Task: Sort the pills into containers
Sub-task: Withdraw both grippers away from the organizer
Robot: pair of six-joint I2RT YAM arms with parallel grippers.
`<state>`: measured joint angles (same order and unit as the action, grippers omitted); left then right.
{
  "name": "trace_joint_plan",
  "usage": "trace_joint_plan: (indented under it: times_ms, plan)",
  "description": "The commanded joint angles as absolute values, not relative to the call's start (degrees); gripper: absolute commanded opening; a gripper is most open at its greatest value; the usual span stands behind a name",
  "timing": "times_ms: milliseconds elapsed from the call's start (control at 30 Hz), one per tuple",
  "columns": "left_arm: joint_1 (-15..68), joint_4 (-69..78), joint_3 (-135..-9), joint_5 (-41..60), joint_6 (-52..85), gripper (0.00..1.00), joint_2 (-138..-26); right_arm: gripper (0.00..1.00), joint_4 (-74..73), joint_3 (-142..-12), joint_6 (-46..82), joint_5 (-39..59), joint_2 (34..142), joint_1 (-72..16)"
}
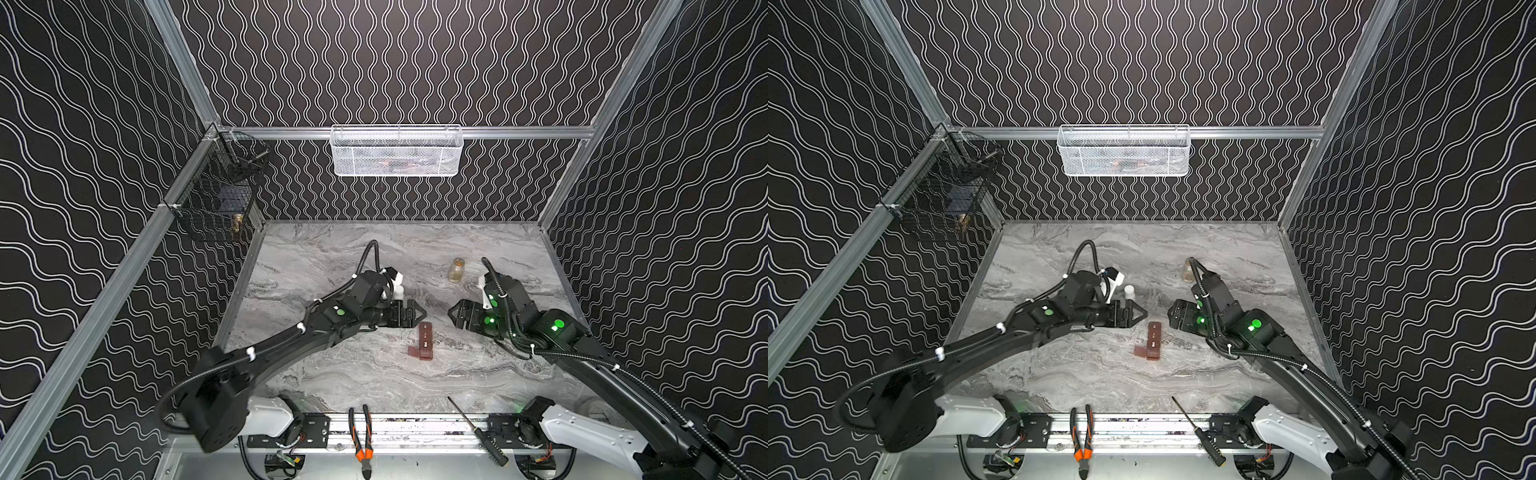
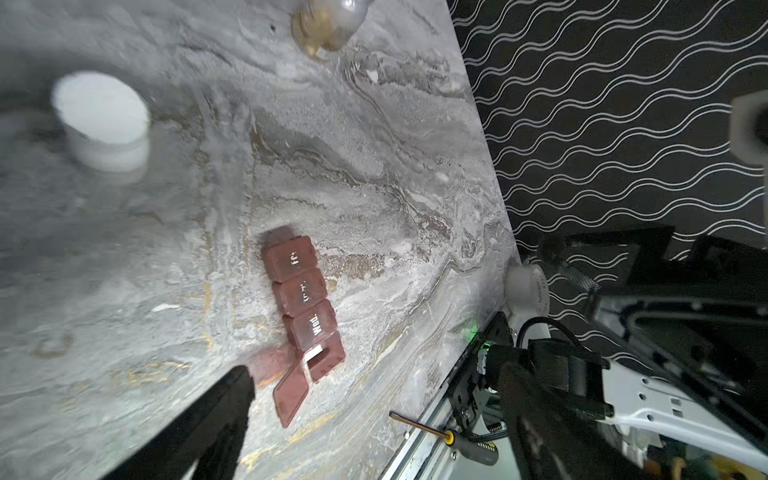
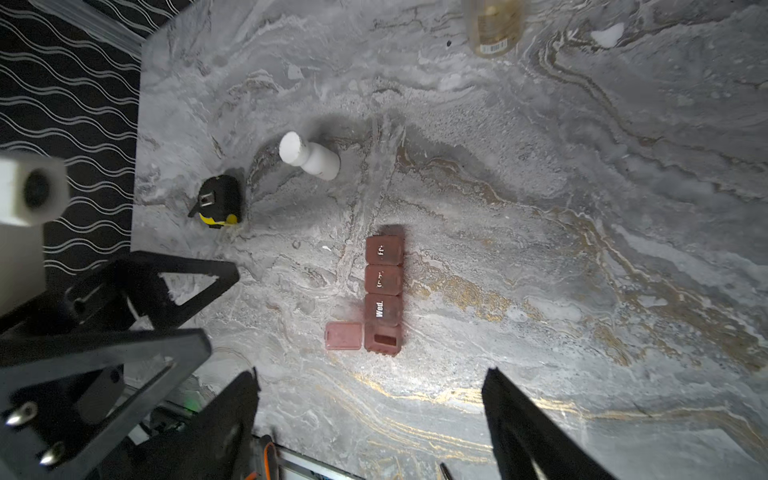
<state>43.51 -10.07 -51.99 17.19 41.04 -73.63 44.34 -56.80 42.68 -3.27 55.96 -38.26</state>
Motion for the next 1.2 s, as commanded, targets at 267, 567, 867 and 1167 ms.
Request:
trace_joint_plan:
  times_ms: [267, 567, 867, 1167]
  plan:
    - [43.68, -29.86, -52.05, -5.56, 33.43, 0.92, -55.19, 0.85, 51.64, -65.83, 44.11, -6.65, 60.89, -38.36]
    - [43.32, -27.59, -47.18, -15.27, 29.17, 0.92, -53.77, 0.76, 49.67, -74.28, 38.07, -6.29, 76.87, -38.36]
    - [37.86, -17.75, -37.75, -17.07, 32.4, 0.86, -54.39, 0.62, 52.25, -90.93, 36.94, -3.7, 98.41, -39.32]
    - [30.94, -12.58, -30.94, -10.59, 35.47, 0.87, -53.82, 0.6, 60.68, -109.72, 36.45, -4.46, 119.22, -41.49]
